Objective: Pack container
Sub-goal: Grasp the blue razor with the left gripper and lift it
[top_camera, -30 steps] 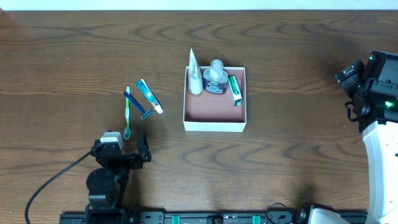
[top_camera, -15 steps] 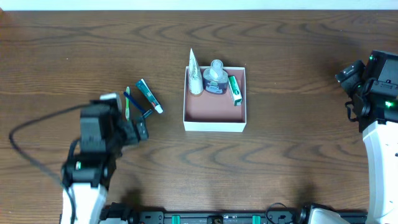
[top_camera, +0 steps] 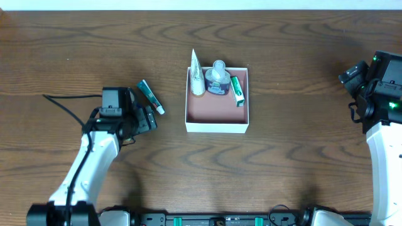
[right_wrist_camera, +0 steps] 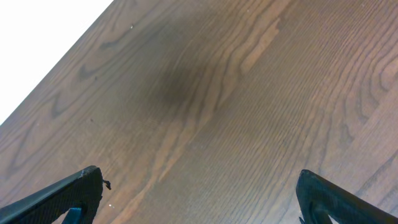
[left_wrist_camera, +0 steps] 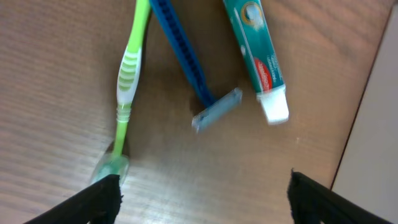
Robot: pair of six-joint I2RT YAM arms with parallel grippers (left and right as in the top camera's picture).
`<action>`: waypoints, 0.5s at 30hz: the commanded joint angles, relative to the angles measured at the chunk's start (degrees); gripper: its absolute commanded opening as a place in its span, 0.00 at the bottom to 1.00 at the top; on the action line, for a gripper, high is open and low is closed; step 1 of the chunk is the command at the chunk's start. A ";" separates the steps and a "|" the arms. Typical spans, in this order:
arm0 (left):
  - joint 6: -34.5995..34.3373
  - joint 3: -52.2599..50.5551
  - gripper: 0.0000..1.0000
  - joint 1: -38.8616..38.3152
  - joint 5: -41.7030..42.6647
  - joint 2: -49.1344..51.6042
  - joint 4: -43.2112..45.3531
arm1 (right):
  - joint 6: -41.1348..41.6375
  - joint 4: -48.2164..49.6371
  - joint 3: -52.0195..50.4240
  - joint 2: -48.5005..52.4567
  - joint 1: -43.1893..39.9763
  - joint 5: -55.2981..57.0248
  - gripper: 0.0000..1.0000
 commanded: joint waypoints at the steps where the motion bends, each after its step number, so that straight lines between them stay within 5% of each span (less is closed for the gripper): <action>1: -7.80 2.73 0.80 0.24 -0.31 2.47 1.20 | -0.07 -0.09 0.55 0.13 -0.35 1.20 0.99; 5: -8.70 6.67 0.76 0.24 -0.35 6.05 -0.20 | -0.07 -0.07 0.55 0.13 -0.35 1.22 0.99; 15: -9.16 26.60 0.74 0.20 -4.17 17.77 -19.61 | -0.07 -0.09 0.55 0.13 -0.35 1.20 0.99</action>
